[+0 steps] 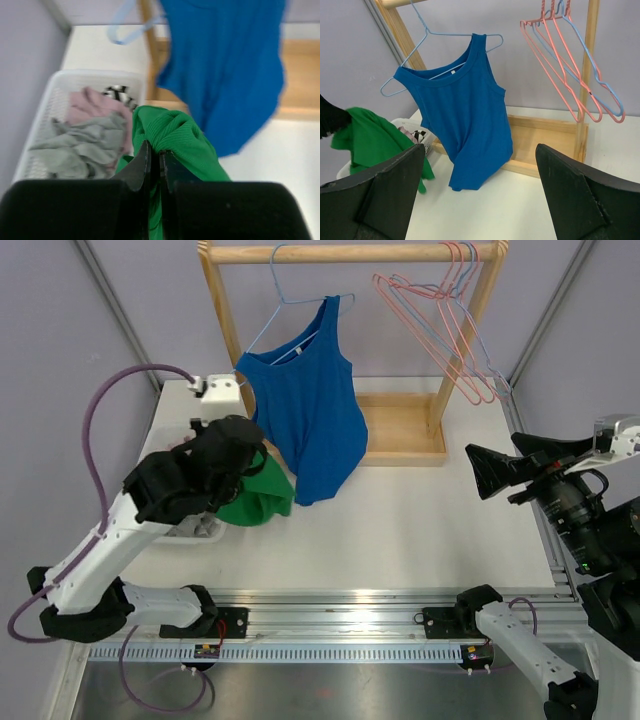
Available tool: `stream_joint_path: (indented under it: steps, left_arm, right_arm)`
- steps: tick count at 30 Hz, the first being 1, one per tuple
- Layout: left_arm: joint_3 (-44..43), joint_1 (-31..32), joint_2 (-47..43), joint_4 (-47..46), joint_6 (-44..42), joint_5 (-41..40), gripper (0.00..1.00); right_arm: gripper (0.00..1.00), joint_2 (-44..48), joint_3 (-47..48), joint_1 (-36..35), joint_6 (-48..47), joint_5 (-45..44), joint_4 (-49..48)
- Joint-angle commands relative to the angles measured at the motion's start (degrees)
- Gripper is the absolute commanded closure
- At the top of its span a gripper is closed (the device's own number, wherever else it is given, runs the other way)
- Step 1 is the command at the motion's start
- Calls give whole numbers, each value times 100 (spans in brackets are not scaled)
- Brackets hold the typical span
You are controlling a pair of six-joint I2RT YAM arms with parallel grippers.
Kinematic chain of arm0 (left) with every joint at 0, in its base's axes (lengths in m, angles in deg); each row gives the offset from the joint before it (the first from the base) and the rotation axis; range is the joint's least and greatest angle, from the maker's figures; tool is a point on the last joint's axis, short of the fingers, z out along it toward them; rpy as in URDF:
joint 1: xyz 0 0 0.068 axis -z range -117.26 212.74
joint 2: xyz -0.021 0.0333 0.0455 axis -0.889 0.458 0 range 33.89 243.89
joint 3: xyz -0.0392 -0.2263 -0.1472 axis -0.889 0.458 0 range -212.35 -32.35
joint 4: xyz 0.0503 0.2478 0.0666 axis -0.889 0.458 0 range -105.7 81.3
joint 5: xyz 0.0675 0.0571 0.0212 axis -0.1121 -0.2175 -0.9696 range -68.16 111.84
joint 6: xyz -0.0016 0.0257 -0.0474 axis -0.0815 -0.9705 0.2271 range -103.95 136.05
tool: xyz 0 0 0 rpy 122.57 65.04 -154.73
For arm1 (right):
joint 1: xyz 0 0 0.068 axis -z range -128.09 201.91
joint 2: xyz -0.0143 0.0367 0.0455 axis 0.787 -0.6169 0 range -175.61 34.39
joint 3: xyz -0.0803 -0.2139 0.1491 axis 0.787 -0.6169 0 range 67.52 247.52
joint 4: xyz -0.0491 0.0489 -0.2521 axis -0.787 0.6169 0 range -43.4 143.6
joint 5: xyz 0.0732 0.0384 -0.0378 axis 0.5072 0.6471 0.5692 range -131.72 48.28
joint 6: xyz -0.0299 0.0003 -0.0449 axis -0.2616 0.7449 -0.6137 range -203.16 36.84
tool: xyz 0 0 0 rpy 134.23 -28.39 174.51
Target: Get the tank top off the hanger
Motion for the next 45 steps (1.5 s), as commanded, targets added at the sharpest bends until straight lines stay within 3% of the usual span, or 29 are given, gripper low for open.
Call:
stream_joint_path:
  steps: [1, 3, 6, 9, 12, 17, 25, 28, 29, 34, 35, 36, 37, 40, 45]
  left_arm:
    - [-120, -1073, -407, -313, -765, -205, 100]
    - [-58, -1637, -574, -447, -925, 180, 100]
    - [284, -3338, -602, -921, -1250, 1040, 100]
    - [513, -4658, -268, -1193, -1312, 2174, 100]
    - [584, -5495, 327, -1422, -1278, 3124, 100]
    - [786, -6104, 1295, -1371, -1006, 3863, 100]
    - [1604, -6579, 2465, -1353, -803, 4471, 97]
    - [1446, -6676, 2580, -1151, -776, 4462, 88]
    - [1428, -6685, 2485, -1176, -794, 4584, 77]
    - [1156, -6729, 2089, -1116, -908, 5068, 47]
    - [1025, -6729, 2053, -1011, -908, 5043, 40]
    - [902, -6729, 1896, -888, -917, 5034, 25]
    - [848, -6729, 1764, -869, -917, 5016, 18]
    - [725, -6729, 1184, -799, -952, 4876, 2]
    - [531, -6676, 376, -553, -1084, 4805, 1]
  right_arm:
    - [1, -223, 11, 26, -7, 16, -319]
    - [1, -293, 11, 26, 20, 7, -372]
    - [0, -478, -16, 26, 90, 130, -504]
    - [1, -794, 46, 26, 204, 463, -600]
    - [0, -1163, 134, 17, 327, 1049, -732]
    - [0, -1752, 72, 26, 783, 2263, -1443]
    - [0, -2200, -112, 26, 1478, 2652, -2463]
    - [1, -2367, -69, 17, 1706, 2758, -2578]
    - [0, -2412, -51, 26, 1768, 2723, -2674]
    - [1, -2912, 344, -192, 2198, 2285, -2745]
    - [0, -2983, 380, -350, 2208, 1918, -2806]
    - [1, -3157, 484, -526, 2182, 1627, -2807]
    - [1, -3263, 546, -954, 2095, 1311, -2781]
    - [0, -3817, 871, -1379, 2198, 369, -2806]
    - [1, -5010, 1906, -2153, 2059, -1125, -2719]
